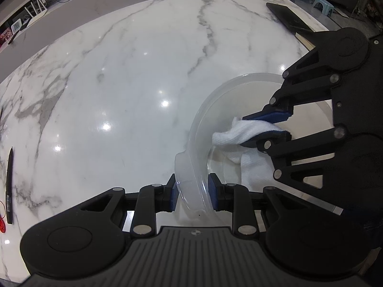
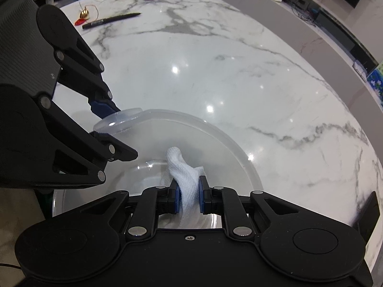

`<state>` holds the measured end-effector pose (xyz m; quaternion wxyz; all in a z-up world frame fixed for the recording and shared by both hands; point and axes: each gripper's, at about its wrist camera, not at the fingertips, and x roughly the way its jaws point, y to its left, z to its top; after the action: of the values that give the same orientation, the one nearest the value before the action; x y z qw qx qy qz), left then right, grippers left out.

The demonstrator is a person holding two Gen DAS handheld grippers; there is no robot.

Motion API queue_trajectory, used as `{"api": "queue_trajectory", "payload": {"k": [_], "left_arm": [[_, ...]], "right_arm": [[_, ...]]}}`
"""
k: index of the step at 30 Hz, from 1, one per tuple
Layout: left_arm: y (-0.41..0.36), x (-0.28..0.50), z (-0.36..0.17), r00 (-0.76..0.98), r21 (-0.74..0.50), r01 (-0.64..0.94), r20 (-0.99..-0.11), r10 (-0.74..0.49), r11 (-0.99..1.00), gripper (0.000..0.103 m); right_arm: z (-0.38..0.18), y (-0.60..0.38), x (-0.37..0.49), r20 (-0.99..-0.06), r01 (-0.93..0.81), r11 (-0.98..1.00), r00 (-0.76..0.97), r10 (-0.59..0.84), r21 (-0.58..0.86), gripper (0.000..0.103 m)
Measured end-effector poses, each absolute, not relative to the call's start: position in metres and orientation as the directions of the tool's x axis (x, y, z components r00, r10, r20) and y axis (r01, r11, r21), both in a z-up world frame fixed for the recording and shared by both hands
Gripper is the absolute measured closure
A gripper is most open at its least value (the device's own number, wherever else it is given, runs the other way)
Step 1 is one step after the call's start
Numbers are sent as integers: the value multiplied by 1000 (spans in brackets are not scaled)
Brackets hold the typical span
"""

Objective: Clean bowl
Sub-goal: 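Tilt the bowl with the left gripper while the right gripper wipes its inner wall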

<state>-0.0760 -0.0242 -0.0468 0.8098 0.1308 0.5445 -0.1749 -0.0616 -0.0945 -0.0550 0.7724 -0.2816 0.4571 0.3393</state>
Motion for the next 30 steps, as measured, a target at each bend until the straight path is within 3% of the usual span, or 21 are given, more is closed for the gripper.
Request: {"api": "queue_trajectory", "payload": {"k": [14, 30], "left_arm": [[-24, -76, -48, 341, 19, 425, -930, -140, 905, 80], [-24, -75, -47, 338, 19, 421, -931, -137, 907, 80]], "right_arm": [[-57, -107, -66, -928, -803, 585, 295, 226, -113, 91], [-46, -98, -70, -890, -804, 590, 319, 327, -71, 91]]}}
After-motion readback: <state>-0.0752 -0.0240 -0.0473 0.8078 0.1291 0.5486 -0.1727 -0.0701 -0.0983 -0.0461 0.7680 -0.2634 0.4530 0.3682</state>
